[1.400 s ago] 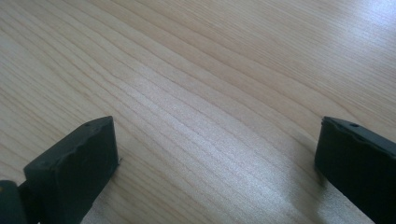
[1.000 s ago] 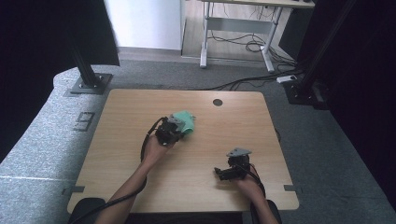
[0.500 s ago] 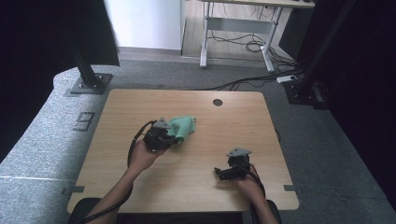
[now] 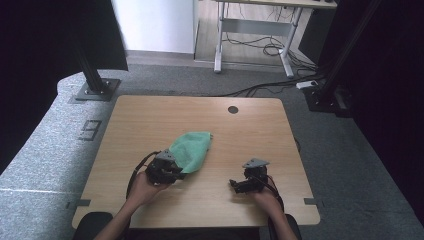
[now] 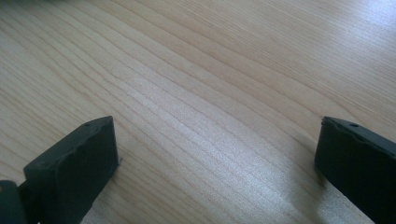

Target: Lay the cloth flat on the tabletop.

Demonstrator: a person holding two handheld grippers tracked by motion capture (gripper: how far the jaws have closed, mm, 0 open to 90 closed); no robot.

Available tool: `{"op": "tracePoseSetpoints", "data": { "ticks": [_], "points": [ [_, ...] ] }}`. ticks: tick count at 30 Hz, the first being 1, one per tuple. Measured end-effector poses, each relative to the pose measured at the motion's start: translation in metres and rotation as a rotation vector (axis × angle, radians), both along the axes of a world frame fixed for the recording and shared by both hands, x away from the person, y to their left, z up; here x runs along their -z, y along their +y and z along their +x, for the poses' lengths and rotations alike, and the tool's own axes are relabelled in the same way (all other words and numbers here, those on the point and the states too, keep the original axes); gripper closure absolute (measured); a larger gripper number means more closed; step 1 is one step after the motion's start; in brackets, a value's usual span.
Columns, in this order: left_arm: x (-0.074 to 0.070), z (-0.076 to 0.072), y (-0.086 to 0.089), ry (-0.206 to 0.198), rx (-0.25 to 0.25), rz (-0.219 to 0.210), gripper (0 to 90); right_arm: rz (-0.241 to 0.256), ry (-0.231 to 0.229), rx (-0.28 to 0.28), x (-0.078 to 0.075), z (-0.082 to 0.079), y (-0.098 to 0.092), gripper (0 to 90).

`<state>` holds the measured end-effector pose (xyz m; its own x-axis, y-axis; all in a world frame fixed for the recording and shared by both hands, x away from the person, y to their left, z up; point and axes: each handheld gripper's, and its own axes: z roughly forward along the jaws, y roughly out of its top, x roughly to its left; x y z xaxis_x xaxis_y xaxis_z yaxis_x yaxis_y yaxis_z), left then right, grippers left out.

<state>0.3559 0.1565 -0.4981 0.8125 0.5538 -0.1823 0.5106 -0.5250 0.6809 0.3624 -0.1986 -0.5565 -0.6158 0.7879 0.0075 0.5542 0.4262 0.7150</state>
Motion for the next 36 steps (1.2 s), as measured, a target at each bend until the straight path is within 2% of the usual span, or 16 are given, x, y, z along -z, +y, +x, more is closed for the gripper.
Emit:
{"op": "tracePoseSetpoints", "data": {
  "ticks": [5,8,11,15,18,20,23,24,27,28,30,34,36],
  "points": [
    [-0.008,-0.002,0.012,-0.018,-0.015,0.002,48.6,0.000,-0.001,0.000,0.000,0.000,0.000,0.0],
    [-0.017,0.000,0.018,-0.054,-0.037,0.013,43.8,0.000,-0.001,0.000,0.000,0.000,0.000,0.0],
    [-0.023,0.009,0.022,-0.085,-0.077,0.020,39.4,0.000,-0.001,0.000,0.000,0.000,0.000,0.0],
    [-0.026,0.028,0.021,-0.122,-0.119,0.034,38.3,0.000,-0.001,-0.001,0.000,0.000,0.000,0.0],
    [-0.022,0.046,0.015,-0.126,-0.129,0.043,43.4,0.000,0.000,0.000,0.000,0.000,0.000,0.0],
    [-0.016,0.057,0.010,-0.121,-0.130,0.072,46.1,0.000,0.000,0.000,0.000,0.000,0.000,0.0],
    [-0.004,0.067,0.004,-0.101,-0.122,0.111,55.5,0.001,0.000,-0.002,0.000,0.000,0.000,0.0],
    [0.000,0.068,0.004,-0.096,-0.117,0.125,61.5,0.002,0.000,-0.002,0.000,0.000,0.000,0.0],
    [0.009,0.067,0.007,-0.070,-0.111,0.136,71.9,0.002,-0.001,0.000,0.000,0.000,-0.001,0.8],
    [0.011,0.065,0.009,-0.064,-0.110,0.136,74.0,0.003,-0.001,0.003,-0.001,0.000,-0.001,3.8],
    [0.015,0.060,0.013,-0.052,-0.113,0.128,75.3,0.006,-0.003,0.004,-0.004,0.000,-0.004,15.2],
    [0.023,0.049,0.020,-0.031,-0.102,0.131,75.3,0.003,0.010,0.007,-0.008,0.002,-0.006,27.8],
    [0.029,0.045,0.023,-0.015,-0.096,0.138,74.0,0.023,0.031,-0.005,-0.011,0.003,-0.006,33.0]
  ]
}}
